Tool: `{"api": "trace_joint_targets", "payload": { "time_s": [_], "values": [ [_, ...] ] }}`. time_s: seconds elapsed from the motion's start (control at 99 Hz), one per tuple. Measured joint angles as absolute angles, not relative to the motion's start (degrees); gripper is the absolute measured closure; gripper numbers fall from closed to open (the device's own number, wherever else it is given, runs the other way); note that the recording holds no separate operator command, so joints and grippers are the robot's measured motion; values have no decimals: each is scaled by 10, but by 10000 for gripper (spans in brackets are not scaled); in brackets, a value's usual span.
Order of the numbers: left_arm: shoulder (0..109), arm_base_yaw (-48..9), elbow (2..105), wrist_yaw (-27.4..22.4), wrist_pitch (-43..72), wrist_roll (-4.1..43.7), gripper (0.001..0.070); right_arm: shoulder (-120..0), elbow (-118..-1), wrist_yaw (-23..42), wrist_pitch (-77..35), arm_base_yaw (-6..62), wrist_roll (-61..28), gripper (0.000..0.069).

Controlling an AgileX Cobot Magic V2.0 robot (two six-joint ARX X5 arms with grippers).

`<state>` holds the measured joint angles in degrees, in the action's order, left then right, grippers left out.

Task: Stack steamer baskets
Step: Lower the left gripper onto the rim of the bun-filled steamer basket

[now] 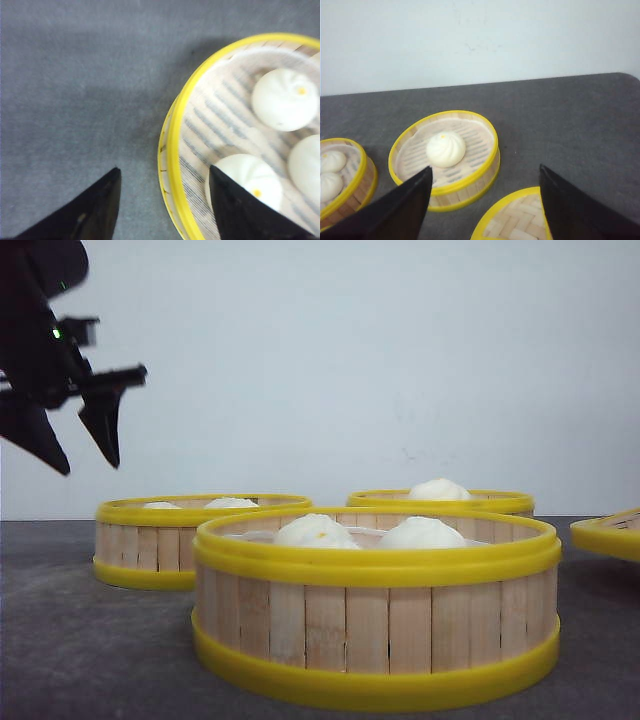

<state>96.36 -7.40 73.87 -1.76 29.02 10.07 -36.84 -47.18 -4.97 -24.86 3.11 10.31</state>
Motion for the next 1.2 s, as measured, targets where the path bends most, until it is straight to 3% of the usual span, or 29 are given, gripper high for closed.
{"api": "trace_joint_targets", "payload": {
  "time_s": [0.565, 0.808, 1.0, 1.202],
  "values": [
    [1037, -77, 742, -18, 283, 101, 407, -369, -472, -50, -264, 31, 103, 272],
    [1057, -88, 743, -19, 276, 101, 490, -383, -472, -50, -267, 31, 103, 272],
    [1058, -91, 745, -15, 270, 105, 657, -386, -472, -50, -273, 31, 103, 272],
    [1058, -88, 761, -14, 282, 105, 682, -393, -472, -50, -277, 31, 103, 272]
  ]
}}
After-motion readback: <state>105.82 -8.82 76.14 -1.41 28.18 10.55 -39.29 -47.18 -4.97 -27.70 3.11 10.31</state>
